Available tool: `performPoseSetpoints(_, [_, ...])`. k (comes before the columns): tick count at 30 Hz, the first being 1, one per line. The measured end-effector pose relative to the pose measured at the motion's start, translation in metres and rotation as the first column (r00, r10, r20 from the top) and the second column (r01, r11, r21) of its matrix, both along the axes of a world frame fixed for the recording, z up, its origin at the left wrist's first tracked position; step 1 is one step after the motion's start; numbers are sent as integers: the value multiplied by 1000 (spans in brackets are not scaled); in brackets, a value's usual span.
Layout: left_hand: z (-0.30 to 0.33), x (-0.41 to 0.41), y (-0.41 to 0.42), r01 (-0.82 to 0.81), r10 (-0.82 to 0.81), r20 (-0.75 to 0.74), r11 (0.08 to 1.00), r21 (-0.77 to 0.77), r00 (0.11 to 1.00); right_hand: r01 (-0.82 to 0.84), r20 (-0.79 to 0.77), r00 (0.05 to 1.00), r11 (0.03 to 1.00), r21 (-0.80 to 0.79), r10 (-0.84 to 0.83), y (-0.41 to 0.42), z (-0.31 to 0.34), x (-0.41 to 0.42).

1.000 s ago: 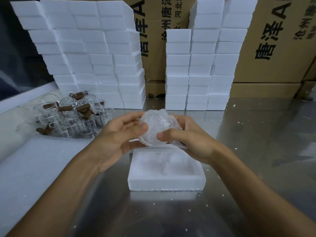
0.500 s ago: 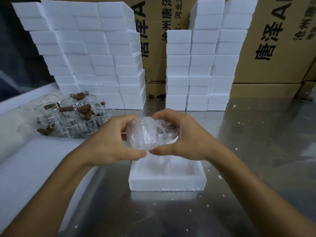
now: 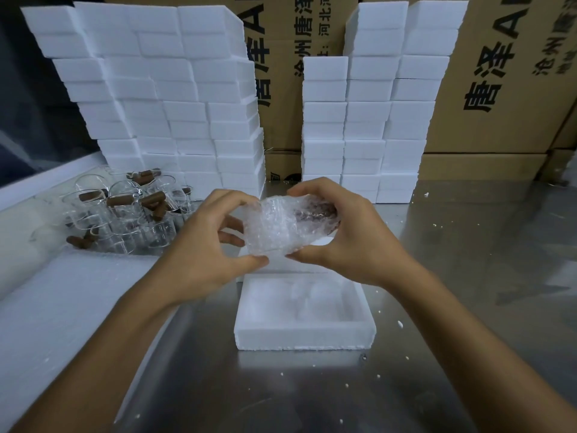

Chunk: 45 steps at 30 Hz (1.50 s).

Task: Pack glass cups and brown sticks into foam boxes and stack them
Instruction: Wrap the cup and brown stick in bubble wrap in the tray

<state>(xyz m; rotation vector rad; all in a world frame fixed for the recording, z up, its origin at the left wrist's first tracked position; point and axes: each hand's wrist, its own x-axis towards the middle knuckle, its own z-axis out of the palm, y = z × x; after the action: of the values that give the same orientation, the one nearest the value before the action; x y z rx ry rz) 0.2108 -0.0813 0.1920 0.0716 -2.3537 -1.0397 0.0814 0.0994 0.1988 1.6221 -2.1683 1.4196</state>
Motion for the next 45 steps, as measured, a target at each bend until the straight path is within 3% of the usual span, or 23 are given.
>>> performPoseSetpoints(6, [3,5,1,199,-210,-4,921,336,978,26,-16,1000,1000,7,-25,2,0,-3])
performPoseSetpoints(12, [-6,-6,15,20,-25,4,891,453,1000,-19,-47,999,998,52,21,-1,-1,0])
performPoseSetpoints(15, [-8,-4,9,4,-41,79,907,422,996,-65,52,997,978,197,56,3,1,-7])
performPoseSetpoints(18, [-12,-4,7,-34,-15,166,958,285,986,-113,159,985,950,290,68,9,4,-15])
performPoseSetpoints(24, [-24,-9,11,-17,-29,385,993,117,922,-133,154,986,882,452,70,16,7,-22])
performPoseSetpoints(26, [-27,-10,11,-10,12,430,1000,-7,903,-136,157,986,850,508,63,14,6,-20])
performPoseSetpoints(28, [-29,-10,11,-24,74,423,992,-123,903,-142,166,984,836,530,61,14,6,-18])
performPoseSetpoints(32, [-33,-11,11,-7,94,426,980,-201,900,-174,204,976,817,550,71,15,7,-18])
performPoseSetpoints(37, [-35,-12,7,-7,121,475,972,-234,872,-145,200,980,733,665,12,15,0,-25])
performPoseSetpoints(45, [-43,-16,12,-53,200,459,948,-313,866,-132,251,965,679,722,-80,13,-12,-30])
